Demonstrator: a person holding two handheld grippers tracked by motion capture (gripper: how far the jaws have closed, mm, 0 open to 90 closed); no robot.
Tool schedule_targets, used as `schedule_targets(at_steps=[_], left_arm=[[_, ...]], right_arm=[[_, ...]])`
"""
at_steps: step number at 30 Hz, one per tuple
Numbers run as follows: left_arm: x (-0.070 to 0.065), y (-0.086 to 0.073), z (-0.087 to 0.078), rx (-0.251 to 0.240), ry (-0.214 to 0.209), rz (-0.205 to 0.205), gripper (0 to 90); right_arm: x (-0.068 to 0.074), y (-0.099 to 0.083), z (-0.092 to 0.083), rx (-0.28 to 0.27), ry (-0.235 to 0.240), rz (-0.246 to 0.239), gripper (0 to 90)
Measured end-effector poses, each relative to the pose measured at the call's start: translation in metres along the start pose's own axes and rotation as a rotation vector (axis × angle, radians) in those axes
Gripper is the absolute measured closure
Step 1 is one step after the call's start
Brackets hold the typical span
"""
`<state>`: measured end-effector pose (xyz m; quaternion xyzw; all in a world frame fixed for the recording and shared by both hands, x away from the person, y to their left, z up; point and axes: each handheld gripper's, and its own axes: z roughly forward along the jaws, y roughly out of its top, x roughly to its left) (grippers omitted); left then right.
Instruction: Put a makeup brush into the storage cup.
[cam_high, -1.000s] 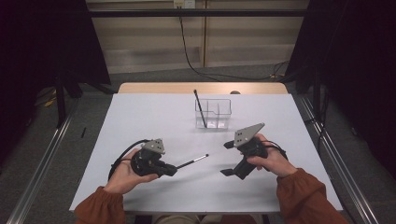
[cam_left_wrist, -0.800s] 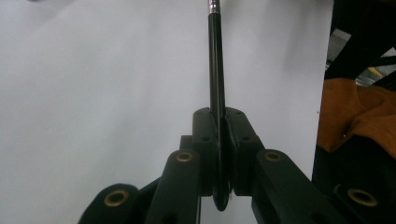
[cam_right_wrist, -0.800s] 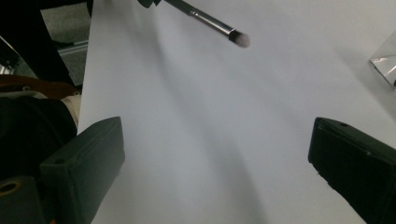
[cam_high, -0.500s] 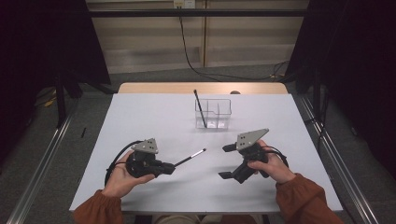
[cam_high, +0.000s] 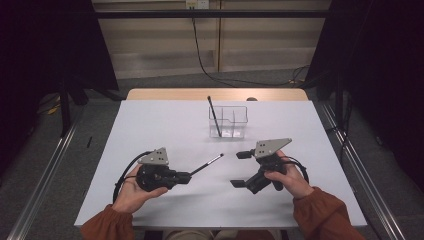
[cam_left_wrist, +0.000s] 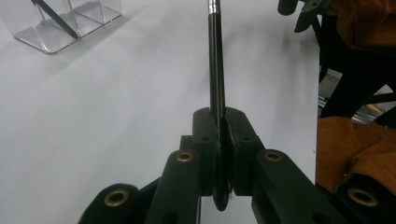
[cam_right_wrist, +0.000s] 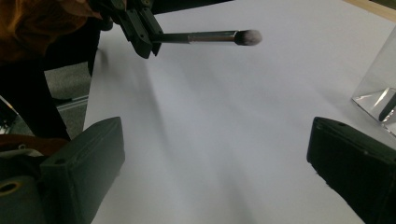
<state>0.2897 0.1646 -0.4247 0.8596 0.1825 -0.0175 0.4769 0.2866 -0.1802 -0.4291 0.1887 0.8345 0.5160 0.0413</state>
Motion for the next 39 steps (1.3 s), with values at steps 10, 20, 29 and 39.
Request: schedule_targets(at_steps=[10, 20, 29, 39], left_arm=[[0.0, -0.001, 0.001, -0.086, 0.003, -0.011, 83.9], [-0.003, 0.001, 0.002, -0.182, 0.018, 0.028, 83.8], [-0.006, 0.003, 0.009, -0.228, 0.022, 0.035, 83.8], [-0.007, 0.011, 0.017, -0.259, 0.03, 0.055, 83.8]], right_arm=[[0.003, 0.001, 0.003, -0.076, 0.007, -0.013, 3.0], [0.006, 0.004, 0.005, -0.097, 0.033, 0.017, 4.5], [0.008, 0.009, 0.003, -0.145, 0.062, 0.03, 5.4], [0.002, 0.022, 0.004, -0.188, 0.045, 0.036, 12.7]])
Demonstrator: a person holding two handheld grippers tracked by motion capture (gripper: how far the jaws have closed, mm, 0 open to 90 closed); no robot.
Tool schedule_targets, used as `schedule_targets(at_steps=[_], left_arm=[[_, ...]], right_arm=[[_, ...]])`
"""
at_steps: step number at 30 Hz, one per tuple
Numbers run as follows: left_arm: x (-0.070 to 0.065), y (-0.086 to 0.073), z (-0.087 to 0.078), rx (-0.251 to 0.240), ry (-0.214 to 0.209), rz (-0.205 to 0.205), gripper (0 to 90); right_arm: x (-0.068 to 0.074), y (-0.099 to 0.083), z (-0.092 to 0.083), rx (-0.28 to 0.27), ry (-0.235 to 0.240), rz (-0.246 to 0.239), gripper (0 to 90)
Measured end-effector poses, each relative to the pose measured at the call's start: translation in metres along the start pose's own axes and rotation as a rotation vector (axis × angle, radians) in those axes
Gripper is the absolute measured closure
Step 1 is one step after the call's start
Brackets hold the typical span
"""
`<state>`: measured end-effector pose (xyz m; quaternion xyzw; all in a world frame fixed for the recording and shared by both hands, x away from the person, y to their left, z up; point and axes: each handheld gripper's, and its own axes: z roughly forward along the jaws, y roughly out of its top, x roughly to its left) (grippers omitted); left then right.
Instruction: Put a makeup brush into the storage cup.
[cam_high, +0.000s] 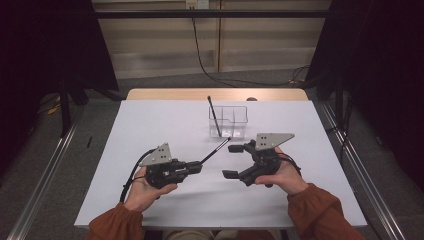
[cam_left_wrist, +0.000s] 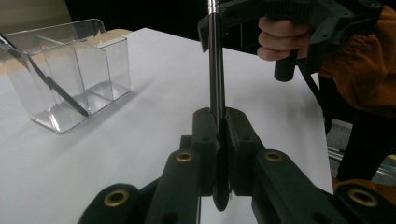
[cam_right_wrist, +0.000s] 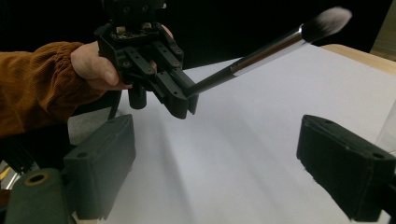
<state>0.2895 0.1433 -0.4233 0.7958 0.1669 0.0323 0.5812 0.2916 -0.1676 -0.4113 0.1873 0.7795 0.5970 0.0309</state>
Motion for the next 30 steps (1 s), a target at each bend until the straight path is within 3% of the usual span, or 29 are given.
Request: schedule_targets(at_steps=[13, 19, 25, 30], left_arm=[[-0.009, -0.004, 0.006, 0.007, -0.024, 0.026, 83.8], [-0.009, -0.006, 0.008, 0.007, -0.018, 0.026, 83.8], [-0.01, -0.006, 0.009, 0.015, -0.022, 0.033, 83.8], [-0.012, -0.007, 0.011, 0.028, -0.029, 0.038, 83.8]], right_arm=[[-0.001, 0.0, 0.004, 0.004, 0.012, -0.005, 25.7], [-0.002, 0.002, 0.002, -0.023, 0.025, -0.013, 37.8], [-0.003, 0.001, 0.003, -0.023, 0.007, -0.039, 42.8], [-0.007, 0.001, 0.003, -0.023, 0.02, -0.017, 52.1]])
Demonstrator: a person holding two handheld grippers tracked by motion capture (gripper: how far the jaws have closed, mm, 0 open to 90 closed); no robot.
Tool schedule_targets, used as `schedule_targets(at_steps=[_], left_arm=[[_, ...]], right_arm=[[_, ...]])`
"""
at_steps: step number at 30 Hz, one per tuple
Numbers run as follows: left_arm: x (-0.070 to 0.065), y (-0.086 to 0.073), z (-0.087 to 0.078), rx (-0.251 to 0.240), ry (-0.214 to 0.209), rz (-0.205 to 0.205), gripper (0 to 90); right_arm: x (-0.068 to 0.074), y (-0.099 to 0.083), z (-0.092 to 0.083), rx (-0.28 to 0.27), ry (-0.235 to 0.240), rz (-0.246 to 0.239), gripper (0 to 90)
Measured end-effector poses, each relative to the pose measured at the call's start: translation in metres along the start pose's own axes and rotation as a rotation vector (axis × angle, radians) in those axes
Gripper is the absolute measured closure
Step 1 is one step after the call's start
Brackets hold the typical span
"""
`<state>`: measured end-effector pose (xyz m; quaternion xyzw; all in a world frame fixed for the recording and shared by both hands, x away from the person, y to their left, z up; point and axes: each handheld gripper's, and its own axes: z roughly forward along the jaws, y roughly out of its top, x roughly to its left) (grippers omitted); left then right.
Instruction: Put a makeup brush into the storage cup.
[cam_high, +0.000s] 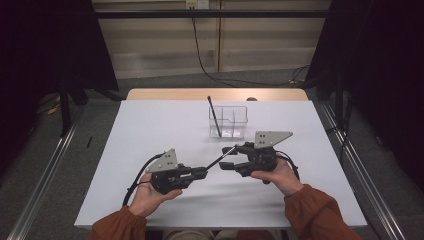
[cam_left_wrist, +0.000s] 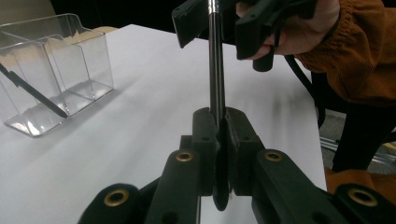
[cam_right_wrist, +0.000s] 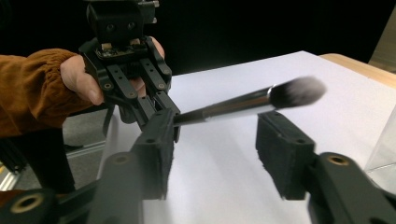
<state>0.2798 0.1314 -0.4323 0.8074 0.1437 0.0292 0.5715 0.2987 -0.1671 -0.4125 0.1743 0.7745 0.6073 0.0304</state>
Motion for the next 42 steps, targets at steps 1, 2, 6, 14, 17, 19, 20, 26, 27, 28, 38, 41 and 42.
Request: schedule_targets(at_steps=[1, 2, 6, 14, 17, 19, 20, 26, 27, 28, 38, 41, 42], left_arm=[[0.0, -0.001, 0.001, 0.003, -0.006, 0.0, 83.8], [0.0, -0.001, 0.001, 0.009, -0.007, 0.003, 83.8], [0.0, -0.002, 0.003, 0.022, -0.008, 0.009, 83.8], [0.001, -0.004, 0.006, 0.035, -0.011, 0.01, 83.8], [0.0, -0.004, 0.007, 0.041, -0.011, 0.011, 83.8], [0.0, -0.004, 0.007, 0.047, -0.008, 0.016, 83.8], [0.0, -0.004, 0.008, 0.048, -0.01, 0.017, 83.8], [-0.001, -0.006, 0.013, 0.07, -0.014, 0.034, 83.7], [-0.001, -0.006, 0.013, 0.072, -0.014, 0.041, 83.7], [-0.001, -0.007, 0.013, 0.071, -0.012, 0.041, 83.5], [0.003, -0.008, 0.012, 0.05, 0.005, 0.009, 75.8], [0.003, -0.009, 0.011, 0.043, 0.009, 0.006, 73.2], [0.003, -0.009, 0.011, 0.042, 0.013, 0.001, 72.2]], right_arm=[[-0.001, 0.0, 0.0, -0.006, 0.001, 0.004, 54.0], [-0.002, 0.0, -0.002, -0.011, 0.003, 0.014, 57.3], [-0.006, 0.0, -0.004, -0.016, 0.034, 0.055, 66.5], [-0.008, -0.001, -0.003, -0.026, 0.082, 0.106, 74.9], [-0.008, -0.001, -0.003, -0.033, 0.091, 0.119, 75.4], [-0.009, -0.002, -0.002, -0.035, 0.094, 0.124, 75.6], [-0.008, -0.002, -0.002, -0.036, 0.096, 0.127, 76.0], [-0.008, -0.002, 0.0, -0.045, 0.136, 0.142, 80.7], [-0.008, -0.002, 0.0, -0.046, 0.139, 0.143, 81.4], [-0.007, -0.002, 0.0, -0.048, 0.148, 0.147, 82.3], [-0.006, 0.0, 0.001, -0.056, 0.136, 0.142, 83.8], [-0.006, 0.001, 0.0, -0.059, 0.13, 0.138, 83.8], [-0.006, 0.001, -0.001, -0.063, 0.128, 0.14, 83.8]])
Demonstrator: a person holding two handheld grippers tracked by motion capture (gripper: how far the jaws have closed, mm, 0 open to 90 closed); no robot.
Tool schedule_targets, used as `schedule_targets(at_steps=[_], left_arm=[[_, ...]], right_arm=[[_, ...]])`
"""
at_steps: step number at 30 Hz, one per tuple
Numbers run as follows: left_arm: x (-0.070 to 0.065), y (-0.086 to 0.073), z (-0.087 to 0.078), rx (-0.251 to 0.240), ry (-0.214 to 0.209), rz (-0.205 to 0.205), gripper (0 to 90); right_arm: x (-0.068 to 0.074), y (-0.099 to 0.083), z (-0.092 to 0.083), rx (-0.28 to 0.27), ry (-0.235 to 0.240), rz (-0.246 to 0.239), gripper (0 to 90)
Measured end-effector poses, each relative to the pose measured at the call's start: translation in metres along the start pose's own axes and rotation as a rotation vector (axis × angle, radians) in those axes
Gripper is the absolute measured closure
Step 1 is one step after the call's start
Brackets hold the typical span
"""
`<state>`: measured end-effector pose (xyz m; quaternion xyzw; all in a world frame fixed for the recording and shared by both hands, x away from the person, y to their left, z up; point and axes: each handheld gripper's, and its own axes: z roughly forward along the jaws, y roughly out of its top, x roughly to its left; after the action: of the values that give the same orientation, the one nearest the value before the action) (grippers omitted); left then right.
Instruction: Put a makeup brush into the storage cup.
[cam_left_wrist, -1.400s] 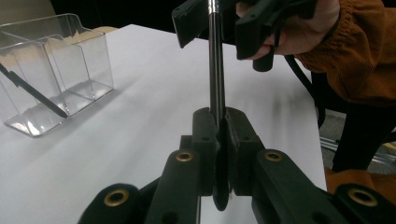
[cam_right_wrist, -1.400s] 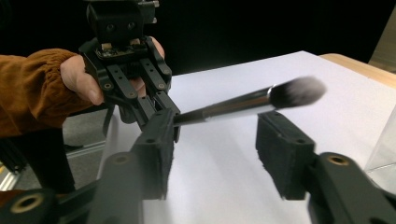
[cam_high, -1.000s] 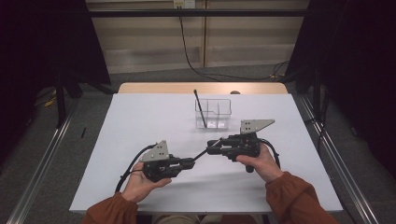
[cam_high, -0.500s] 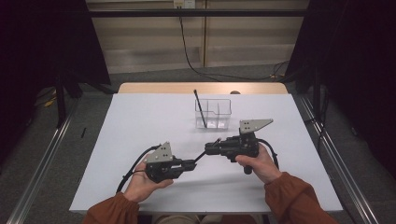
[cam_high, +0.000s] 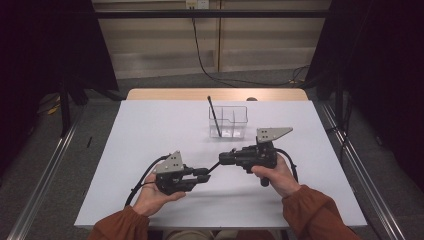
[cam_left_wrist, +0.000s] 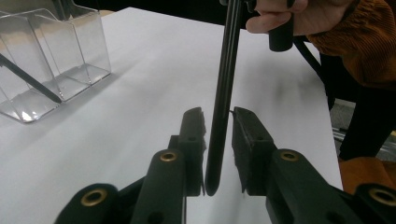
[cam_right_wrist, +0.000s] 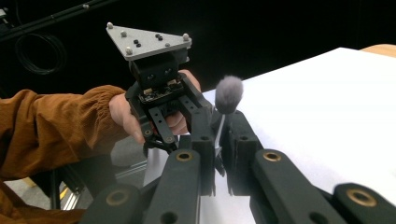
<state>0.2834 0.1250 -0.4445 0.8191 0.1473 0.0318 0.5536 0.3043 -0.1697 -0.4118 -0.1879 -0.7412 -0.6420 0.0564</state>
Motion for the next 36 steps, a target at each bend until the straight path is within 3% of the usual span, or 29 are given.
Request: schedule_targets(at_steps=[2, 7, 15, 28, 34, 36], left_arm=[[0.0, 0.0, -0.001, -0.017, 0.008, -0.02, 68.5], [0.003, 0.0, -0.006, -0.031, 0.037, -0.027, 64.5], [0.004, 0.002, -0.015, -0.056, 0.092, -0.038, 50.2], [0.008, 0.005, -0.044, -0.109, 0.234, -0.107, 12.3], [0.012, 0.001, -0.057, -0.105, 0.252, -0.14, 7.9], [0.014, 0.0, -0.061, -0.116, 0.262, -0.169, 7.9]], right_arm=[[0.0, 0.001, -0.002, -0.001, -0.005, 0.002, 83.8], [0.0, 0.003, -0.004, 0.0, -0.019, -0.003, 83.7], [0.0, 0.004, -0.009, 0.025, -0.076, -0.026, 83.8], [0.0, 0.01, -0.02, 0.029, -0.123, -0.03, 83.8], [-0.001, 0.011, -0.022, 0.037, -0.149, -0.022, 83.8], [-0.001, 0.011, -0.022, 0.039, -0.149, -0.021, 83.8]])
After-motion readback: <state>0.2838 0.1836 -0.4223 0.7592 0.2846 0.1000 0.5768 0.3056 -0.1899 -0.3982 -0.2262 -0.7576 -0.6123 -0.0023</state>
